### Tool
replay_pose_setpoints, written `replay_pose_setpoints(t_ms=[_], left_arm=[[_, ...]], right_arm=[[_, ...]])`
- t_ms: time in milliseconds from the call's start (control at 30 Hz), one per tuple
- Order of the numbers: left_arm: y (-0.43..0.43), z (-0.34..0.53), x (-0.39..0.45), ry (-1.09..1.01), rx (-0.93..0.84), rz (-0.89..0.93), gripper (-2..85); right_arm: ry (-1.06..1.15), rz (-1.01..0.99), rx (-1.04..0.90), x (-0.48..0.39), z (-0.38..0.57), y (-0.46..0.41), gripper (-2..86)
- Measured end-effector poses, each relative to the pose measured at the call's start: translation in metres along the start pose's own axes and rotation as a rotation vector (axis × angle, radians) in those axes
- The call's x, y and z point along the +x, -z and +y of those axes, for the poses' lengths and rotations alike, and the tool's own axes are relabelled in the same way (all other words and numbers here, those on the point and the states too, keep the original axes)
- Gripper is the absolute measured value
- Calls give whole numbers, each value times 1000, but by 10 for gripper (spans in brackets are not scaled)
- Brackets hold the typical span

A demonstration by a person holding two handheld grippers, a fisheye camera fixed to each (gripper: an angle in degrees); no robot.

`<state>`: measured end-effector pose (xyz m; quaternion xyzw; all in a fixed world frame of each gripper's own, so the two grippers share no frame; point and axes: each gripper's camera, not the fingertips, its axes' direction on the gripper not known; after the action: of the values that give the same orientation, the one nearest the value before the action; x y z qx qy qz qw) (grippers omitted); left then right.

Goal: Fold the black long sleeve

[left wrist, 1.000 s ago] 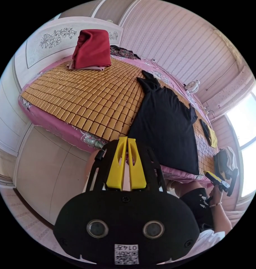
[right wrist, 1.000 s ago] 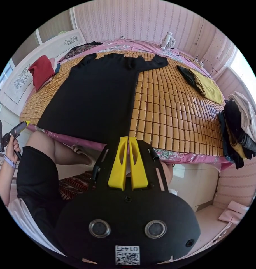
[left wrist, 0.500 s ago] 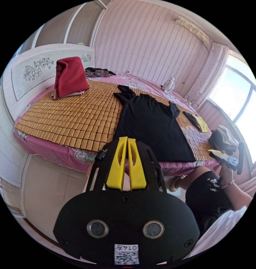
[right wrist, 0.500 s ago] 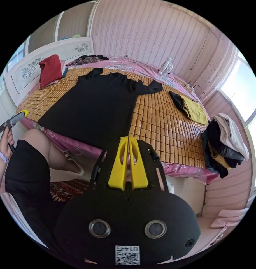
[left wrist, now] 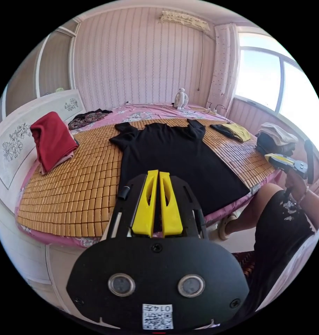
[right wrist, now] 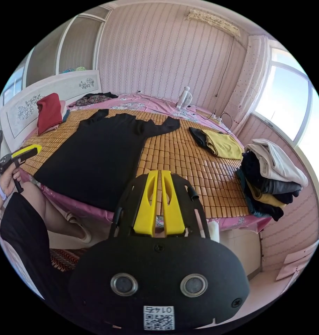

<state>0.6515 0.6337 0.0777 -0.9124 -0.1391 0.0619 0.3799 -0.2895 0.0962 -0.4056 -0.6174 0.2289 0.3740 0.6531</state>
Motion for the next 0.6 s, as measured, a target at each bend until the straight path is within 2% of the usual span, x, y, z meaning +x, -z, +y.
replay_pose_setpoints(t_ms=[233, 433, 600], left_arm=[[-126, -83, 17, -66, -112, 175, 17], [-202, -143, 27, -61, -187, 290, 39], [-233, -190, 26, -18, -259, 350, 53]], right_arm=[[-49, -106, 79, 34, -60, -111, 63], [-117, -205, 15, 45, -119, -199, 74], [-127, -203, -109, 61, -135, -216, 79]])
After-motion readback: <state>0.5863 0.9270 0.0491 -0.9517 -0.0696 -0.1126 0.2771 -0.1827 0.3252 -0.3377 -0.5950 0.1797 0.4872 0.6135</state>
